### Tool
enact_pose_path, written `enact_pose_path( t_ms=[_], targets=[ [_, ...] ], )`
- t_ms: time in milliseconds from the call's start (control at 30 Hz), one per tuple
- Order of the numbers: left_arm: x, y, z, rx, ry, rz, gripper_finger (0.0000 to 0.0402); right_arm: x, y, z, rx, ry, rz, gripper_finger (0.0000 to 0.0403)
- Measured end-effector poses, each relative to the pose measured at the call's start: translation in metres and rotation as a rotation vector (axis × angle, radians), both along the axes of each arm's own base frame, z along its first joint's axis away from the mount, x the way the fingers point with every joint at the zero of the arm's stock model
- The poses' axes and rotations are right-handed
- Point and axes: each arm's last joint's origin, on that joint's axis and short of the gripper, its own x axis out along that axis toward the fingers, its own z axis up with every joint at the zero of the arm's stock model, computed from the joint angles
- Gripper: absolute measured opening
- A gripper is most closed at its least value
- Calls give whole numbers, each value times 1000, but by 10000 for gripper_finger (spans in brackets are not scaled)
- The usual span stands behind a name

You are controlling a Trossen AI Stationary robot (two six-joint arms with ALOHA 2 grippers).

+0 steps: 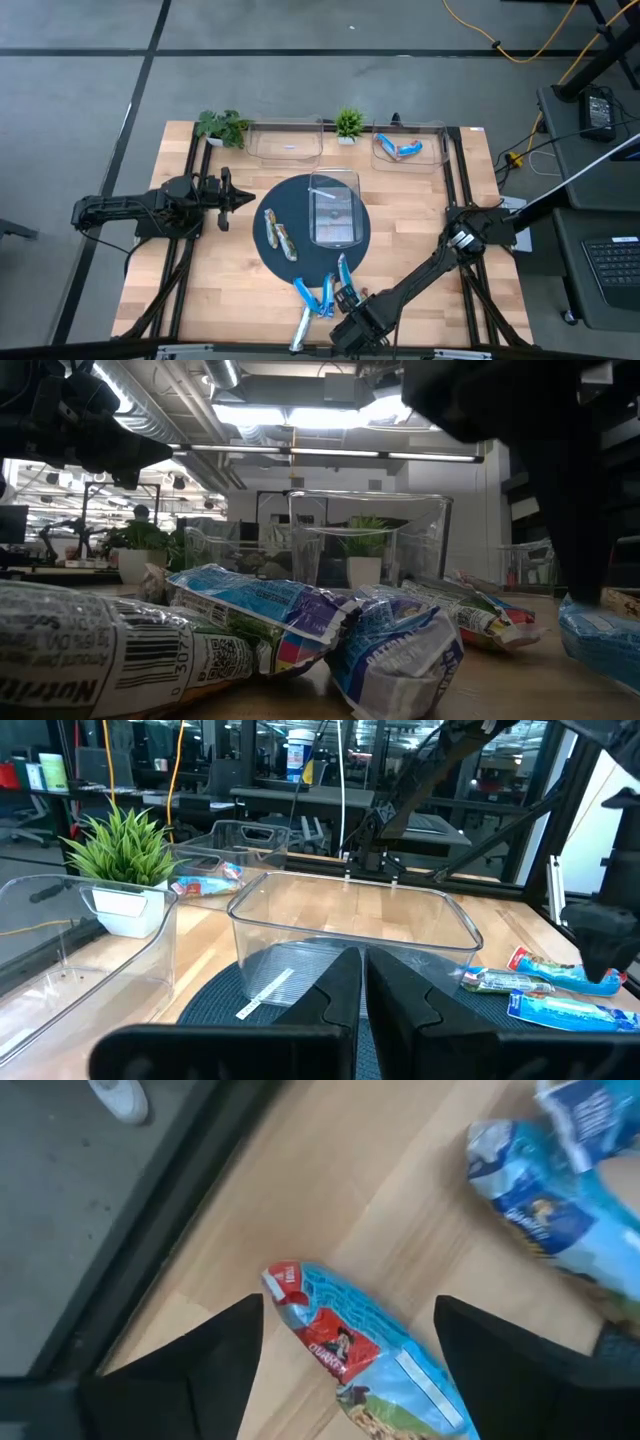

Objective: Pick and place Granola Bars by type
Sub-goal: Put the red granola bar into the top right transparent bin

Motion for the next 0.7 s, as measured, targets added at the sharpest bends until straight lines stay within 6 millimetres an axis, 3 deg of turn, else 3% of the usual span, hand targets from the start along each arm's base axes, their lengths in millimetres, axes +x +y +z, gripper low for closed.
enact_pose_path(
  t_ms=[267,700],
  targets=[
    [0,0,0,0,0,0,13,1,1,-8,-11,13,2,232],
    [0,0,0,0,0,0,11,1,0,-7,-7,12,-14,66]
  ],
)
